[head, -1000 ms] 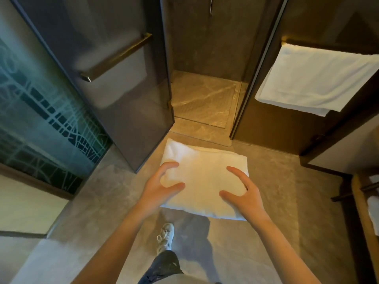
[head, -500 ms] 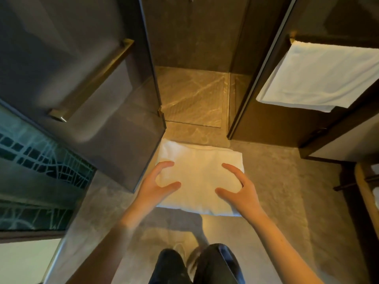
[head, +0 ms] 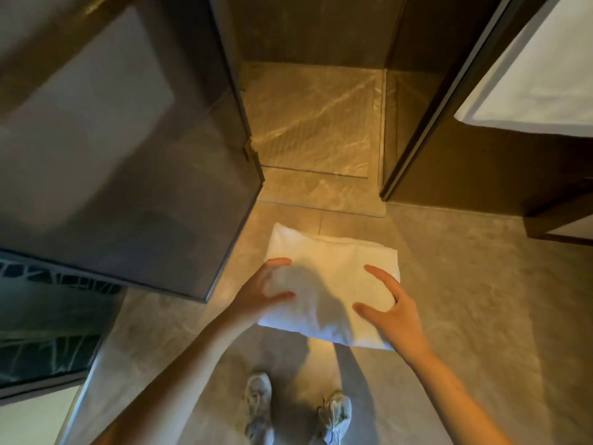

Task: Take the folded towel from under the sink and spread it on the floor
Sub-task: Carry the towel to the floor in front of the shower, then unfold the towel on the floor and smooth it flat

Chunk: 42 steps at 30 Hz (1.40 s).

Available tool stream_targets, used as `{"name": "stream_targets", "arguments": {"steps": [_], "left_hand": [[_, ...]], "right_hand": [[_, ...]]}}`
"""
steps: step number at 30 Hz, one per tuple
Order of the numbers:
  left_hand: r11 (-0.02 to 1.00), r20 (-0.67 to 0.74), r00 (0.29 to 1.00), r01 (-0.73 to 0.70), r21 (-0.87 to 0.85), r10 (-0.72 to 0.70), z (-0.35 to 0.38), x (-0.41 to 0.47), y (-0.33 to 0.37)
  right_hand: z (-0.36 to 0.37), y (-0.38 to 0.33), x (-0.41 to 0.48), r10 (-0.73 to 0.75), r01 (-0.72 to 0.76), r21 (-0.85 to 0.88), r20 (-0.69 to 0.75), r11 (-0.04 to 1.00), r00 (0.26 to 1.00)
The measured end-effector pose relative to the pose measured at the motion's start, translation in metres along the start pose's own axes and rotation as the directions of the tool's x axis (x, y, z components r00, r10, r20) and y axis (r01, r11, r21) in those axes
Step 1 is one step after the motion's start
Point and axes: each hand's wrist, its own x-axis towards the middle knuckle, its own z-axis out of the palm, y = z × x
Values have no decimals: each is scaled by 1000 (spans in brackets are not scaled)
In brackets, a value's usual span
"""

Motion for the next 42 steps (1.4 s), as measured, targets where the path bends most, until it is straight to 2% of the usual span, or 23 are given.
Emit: {"name": "stream_targets", "arguments": {"steps": [7,14,18,28,32,34,36,38,40,42], "left_hand": [[1000,51,999,-7,-17,8,31,132,-169],[1000,10,1000,-15,-20,15,79,257,-362],[994,53,997,-51,-101,56,97,319,-453],[998,50,997,-59,-13,60,126,405,-574],[999,86,996,-35,25,33,127,414,-579],[990,67,998,-25,135,16,130,412,-574],[938,11,1000,-13,346,10,131,408,-569],[819,-52,995,-45,572,90,130,404,-563],[629,-60,959,-133,766,276,129,403,-556],[458,26,889,-260,850,458,130,404,-553]], "right_hand": [[65,162,101,56,-54,31,-38,998,998],[132,355,211,-3,2,-47,-19,999,1000],[162,437,268,-51,50,-120,-2,992,999],[199,562,332,-65,65,-146,4,987,998],[201,582,332,-48,46,-198,-3,979,999],[201,581,331,-53,48,-258,-14,965,998],[202,577,329,9,-16,-339,-22,941,1000],[201,570,327,31,-50,-537,-44,842,999],[200,561,328,-117,54,-760,-30,648,993],[205,553,330,-292,214,-837,68,504,954]]}}
